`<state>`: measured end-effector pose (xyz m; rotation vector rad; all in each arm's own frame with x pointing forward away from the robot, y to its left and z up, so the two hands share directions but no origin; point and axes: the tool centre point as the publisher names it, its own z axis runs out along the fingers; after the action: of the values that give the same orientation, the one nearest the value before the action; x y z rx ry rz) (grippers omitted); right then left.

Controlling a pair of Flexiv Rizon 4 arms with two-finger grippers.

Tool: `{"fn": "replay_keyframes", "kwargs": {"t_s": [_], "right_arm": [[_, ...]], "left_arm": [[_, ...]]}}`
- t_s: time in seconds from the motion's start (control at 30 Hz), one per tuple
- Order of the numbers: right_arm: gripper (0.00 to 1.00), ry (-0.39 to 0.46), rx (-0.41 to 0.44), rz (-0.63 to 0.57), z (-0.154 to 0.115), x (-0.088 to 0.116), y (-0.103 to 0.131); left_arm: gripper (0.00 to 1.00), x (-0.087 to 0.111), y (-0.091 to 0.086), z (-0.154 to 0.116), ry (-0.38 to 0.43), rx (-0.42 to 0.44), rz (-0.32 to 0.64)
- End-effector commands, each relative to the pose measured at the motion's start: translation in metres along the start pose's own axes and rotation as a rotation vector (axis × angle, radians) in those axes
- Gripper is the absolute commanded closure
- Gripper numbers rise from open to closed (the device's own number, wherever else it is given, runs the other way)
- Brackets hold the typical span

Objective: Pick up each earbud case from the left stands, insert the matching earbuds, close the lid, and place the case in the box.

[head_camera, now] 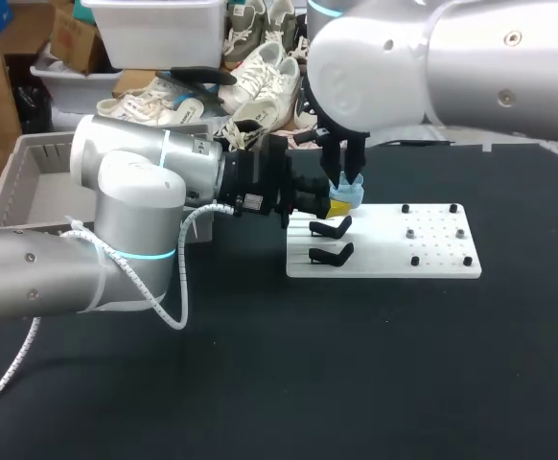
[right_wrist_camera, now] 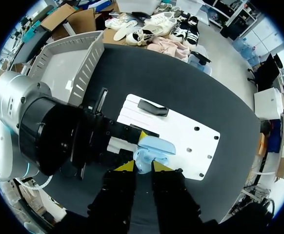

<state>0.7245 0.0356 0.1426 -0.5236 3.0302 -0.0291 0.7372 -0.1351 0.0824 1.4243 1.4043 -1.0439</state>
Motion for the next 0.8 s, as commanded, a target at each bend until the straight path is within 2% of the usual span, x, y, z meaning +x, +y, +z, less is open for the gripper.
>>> {"fn": "replay_keyframes", "kwargs": {"t_s": [0.03,0.8], "right_arm": [[1.00,0.005,-0.003,-0.001,-0.001,-0.001,0.001],[1.00,0.010,-0.013,-0.003,0.000,0.010,0.004]], "left_arm": [[1.00,0.000,0.000,0.000,-0.002,0.000,0.001],[1.00,0.000,0.000,0.000,-0.002,0.000,0.001]]}}
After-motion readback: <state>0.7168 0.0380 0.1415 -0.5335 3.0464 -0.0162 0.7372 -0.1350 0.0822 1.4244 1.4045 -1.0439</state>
